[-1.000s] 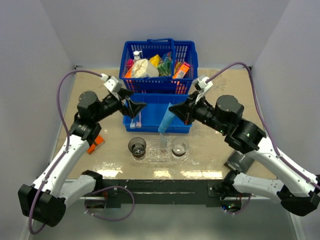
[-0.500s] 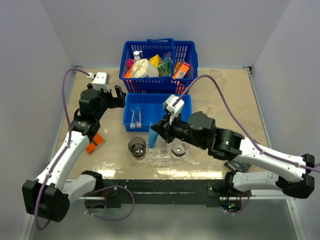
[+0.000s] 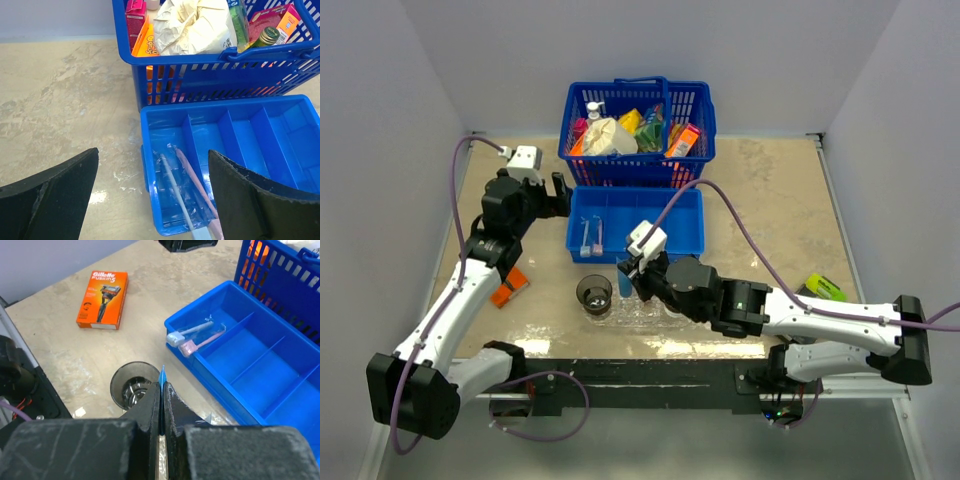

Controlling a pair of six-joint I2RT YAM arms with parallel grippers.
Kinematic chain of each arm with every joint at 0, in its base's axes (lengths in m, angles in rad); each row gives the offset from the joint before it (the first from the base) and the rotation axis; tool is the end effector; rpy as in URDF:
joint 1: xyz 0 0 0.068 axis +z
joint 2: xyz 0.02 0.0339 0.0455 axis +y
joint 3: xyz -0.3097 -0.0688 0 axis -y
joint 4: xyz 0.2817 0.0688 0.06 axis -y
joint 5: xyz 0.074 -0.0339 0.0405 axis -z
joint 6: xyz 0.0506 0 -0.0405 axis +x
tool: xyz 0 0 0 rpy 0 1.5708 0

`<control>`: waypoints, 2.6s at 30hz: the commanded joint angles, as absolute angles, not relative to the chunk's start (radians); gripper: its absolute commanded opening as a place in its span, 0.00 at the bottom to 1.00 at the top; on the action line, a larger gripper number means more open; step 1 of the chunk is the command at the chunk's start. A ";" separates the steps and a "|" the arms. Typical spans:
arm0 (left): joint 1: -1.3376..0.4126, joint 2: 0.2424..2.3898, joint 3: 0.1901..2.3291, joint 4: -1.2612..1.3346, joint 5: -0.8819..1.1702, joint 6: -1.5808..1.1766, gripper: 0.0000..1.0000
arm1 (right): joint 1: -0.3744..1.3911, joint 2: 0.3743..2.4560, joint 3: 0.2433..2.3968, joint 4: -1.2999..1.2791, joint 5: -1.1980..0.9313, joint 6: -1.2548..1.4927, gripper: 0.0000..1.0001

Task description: Prepare toiletry sets of a toothbrush and toothpaste on the tray

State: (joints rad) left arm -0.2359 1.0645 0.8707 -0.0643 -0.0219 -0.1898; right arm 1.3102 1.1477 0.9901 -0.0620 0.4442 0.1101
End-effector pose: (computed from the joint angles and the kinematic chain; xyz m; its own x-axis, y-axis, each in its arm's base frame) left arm 0.2708 -0.0640 0.3572 -0.2839 -0.1257 -0.9506 0.1624 0.9707 -0.1769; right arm 0.0976 0.2816 0.3849 -0.1398 -0.1391 -0.9804 -0.7536 0.6572 0.0142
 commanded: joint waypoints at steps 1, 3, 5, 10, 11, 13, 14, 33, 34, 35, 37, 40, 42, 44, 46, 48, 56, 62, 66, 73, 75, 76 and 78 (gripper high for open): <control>-0.236 1.066 0.887 -0.040 -0.026 -0.169 0.94 | 1.313 1.164 0.989 0.095 0.503 0.064 0.00; -0.238 1.069 0.888 -0.043 -0.025 -0.167 0.94 | 1.313 1.177 0.986 0.094 0.512 0.061 0.00; -0.238 1.072 0.891 -0.043 -0.022 -0.167 0.94 | 1.313 1.181 0.974 0.106 0.526 0.055 0.00; -0.238 1.086 0.899 -0.051 -0.008 -0.161 0.94 | 1.312 1.210 0.968 0.107 0.528 0.049 0.00; -0.236 1.086 0.899 -0.052 -0.008 -0.160 0.94 | 1.313 1.212 0.966 0.106 0.529 0.049 0.00; -0.236 1.085 0.899 -0.052 -0.009 -0.160 0.94 | 1.313 1.216 0.963 0.106 0.538 0.048 0.00; -0.238 1.085 0.900 -0.052 -0.009 -0.160 0.94 | 1.313 1.216 0.962 0.103 0.541 0.046 0.00; -0.238 1.100 0.903 -0.058 -0.009 -0.156 0.94 | 1.312 1.244 0.908 0.153 0.586 0.040 0.00; -0.236 1.104 0.904 -0.058 -0.009 -0.156 0.94 | 1.313 1.246 0.897 0.161 0.587 0.040 0.00; -0.238 1.104 0.904 -0.060 -0.009 -0.156 0.94 | 1.312 1.244 0.893 0.172 0.589 0.040 0.00; -0.238 1.108 0.904 -0.058 -0.008 -0.156 0.94 | 1.313 1.246 0.881 0.182 0.598 0.040 0.00; -0.238 1.112 0.905 -0.060 -0.008 -0.156 0.94 | 1.313 1.253 0.881 0.189 0.606 0.032 0.00; -0.236 1.112 0.907 -0.060 -0.008 -0.156 0.94 | 1.312 1.258 0.876 0.192 0.611 0.035 0.00; -0.236 1.112 0.905 -0.060 -0.008 -0.156 0.94 | 1.313 1.256 0.868 0.209 0.614 0.037 0.00; -0.236 1.111 0.905 -0.060 -0.008 -0.156 0.94 | 1.313 1.255 0.853 0.228 0.623 0.041 0.00; -0.236 1.115 0.905 -0.060 -0.008 -0.155 0.94 | 1.312 1.258 0.839 0.239 0.626 0.049 0.00; -0.238 1.127 0.910 -0.063 -0.006 -0.155 0.93 | 1.312 1.255 0.793 0.313 0.646 0.069 0.00; -0.238 1.138 0.911 -0.064 -0.005 -0.155 0.93 | 1.313 1.256 0.761 0.356 0.658 0.080 0.00; -0.236 1.141 0.911 -0.064 -0.005 -0.155 0.93 | 1.312 1.261 0.738 0.385 0.663 0.090 0.00; -0.238 1.144 0.913 -0.066 -0.005 -0.155 0.93 | 1.313 1.282 0.719 0.425 0.669 0.100 0.00; -0.236 1.144 0.914 -0.066 -0.005 -0.155 0.93 | 1.312 1.290 0.718 0.426 0.673 0.100 0.00; -0.236 1.143 0.913 -0.067 0.015 -0.155 0.93 | 1.313 1.290 0.716 0.434 0.675 0.100 0.00; -0.238 1.147 0.914 -0.067 0.020 -0.156 0.93 | 1.312 1.299 0.709 0.442 0.678 0.100 0.00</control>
